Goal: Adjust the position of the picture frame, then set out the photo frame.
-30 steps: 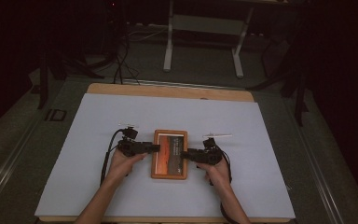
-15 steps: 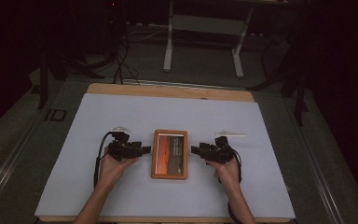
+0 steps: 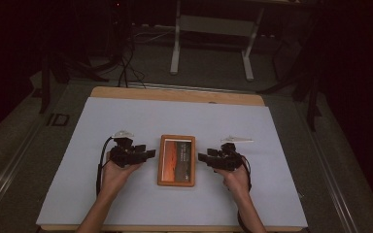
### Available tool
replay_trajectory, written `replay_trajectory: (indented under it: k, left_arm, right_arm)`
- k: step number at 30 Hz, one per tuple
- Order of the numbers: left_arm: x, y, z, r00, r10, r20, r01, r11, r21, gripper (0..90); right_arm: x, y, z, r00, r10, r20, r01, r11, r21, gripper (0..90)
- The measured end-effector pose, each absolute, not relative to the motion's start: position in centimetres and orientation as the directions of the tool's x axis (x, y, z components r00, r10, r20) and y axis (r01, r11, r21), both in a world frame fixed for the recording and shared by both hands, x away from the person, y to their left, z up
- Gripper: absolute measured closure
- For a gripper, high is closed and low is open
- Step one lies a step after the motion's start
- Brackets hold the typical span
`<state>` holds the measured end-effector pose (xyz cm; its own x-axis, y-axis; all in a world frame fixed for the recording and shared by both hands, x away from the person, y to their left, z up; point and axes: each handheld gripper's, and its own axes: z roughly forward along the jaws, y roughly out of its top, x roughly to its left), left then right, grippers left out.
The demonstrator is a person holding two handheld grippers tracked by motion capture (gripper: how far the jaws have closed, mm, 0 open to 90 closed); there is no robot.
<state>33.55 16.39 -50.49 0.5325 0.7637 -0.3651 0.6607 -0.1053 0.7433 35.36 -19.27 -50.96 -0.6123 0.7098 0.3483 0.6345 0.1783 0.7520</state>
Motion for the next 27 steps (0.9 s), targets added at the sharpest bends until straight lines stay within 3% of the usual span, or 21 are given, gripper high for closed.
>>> replay_trajectory:
  k: [12, 27]
  left_arm:
    - [33.3, 16.0, -50.1, 0.545, 0.765, -0.343, 0.642, -0.117, 0.758, 43.7]
    - [33.0, 15.6, -49.8, 0.556, 0.764, -0.327, 0.624, -0.124, 0.771, 43.6]
  right_arm:
    - [35.3, -19.3, -50.7, -0.623, 0.719, 0.309, 0.613, 0.203, 0.763, 43.0]
    - [34.6, -18.1, -49.2, -0.646, 0.757, 0.100, 0.520, 0.339, 0.784, 45.0]
